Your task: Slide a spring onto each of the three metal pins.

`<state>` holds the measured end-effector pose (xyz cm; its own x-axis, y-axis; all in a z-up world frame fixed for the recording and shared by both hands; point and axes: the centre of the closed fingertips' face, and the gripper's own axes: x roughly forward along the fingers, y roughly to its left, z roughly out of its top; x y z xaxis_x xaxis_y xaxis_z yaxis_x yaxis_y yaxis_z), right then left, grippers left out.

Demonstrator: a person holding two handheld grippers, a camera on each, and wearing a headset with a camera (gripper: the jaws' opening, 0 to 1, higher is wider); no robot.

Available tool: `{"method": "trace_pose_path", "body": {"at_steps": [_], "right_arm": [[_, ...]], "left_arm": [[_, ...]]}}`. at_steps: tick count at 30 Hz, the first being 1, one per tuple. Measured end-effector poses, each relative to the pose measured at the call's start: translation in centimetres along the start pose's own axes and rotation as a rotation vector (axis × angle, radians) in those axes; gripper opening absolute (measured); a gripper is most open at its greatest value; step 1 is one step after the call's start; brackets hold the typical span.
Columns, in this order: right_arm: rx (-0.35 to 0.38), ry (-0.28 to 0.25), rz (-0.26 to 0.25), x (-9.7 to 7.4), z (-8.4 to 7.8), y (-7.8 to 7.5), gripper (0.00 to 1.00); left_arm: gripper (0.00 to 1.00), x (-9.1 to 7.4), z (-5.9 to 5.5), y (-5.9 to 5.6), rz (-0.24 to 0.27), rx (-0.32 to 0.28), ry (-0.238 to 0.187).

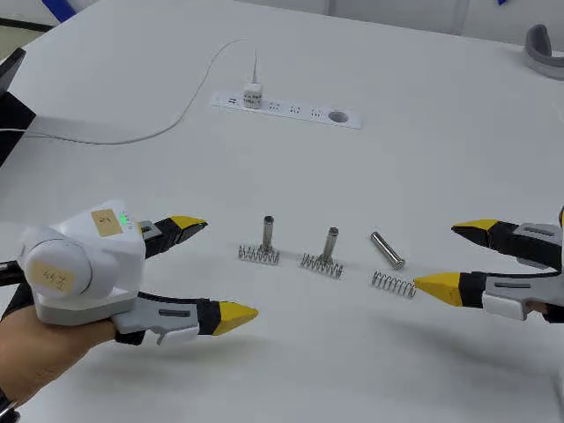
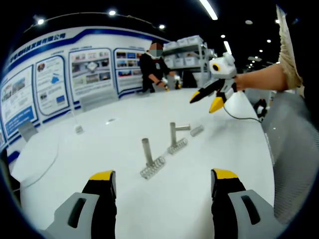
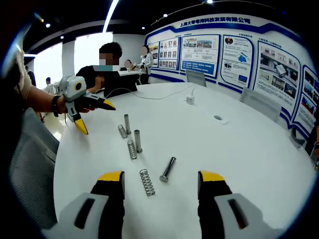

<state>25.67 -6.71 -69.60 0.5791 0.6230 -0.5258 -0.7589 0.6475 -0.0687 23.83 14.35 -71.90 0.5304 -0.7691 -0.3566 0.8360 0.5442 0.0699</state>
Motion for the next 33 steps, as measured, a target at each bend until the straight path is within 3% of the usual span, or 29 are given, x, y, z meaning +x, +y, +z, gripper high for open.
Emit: {"method": "trace_pose_path", "body": {"at_steps": [21, 26, 33], "right_arm": [[-0.007, 0.066, -0.034, 2.0, 1.3, -1.6, 0.49], [0.003, 0.105, -0.049, 3.1, 1.4, -1.9, 0.46], [0.028, 0.194, -0.071, 4.9, 1.2, -2.3, 0.34]], "left_arm": [[0.78, -0.1, 0.2, 0.0, 0.005, -0.004, -0.002], [0.78, 0.0, 0.3, -0.1, 0.005, -0.002, -0.003], [0.78, 0.1, 0.3, -0.3, 0.001, -0.001, -0.005]]}}
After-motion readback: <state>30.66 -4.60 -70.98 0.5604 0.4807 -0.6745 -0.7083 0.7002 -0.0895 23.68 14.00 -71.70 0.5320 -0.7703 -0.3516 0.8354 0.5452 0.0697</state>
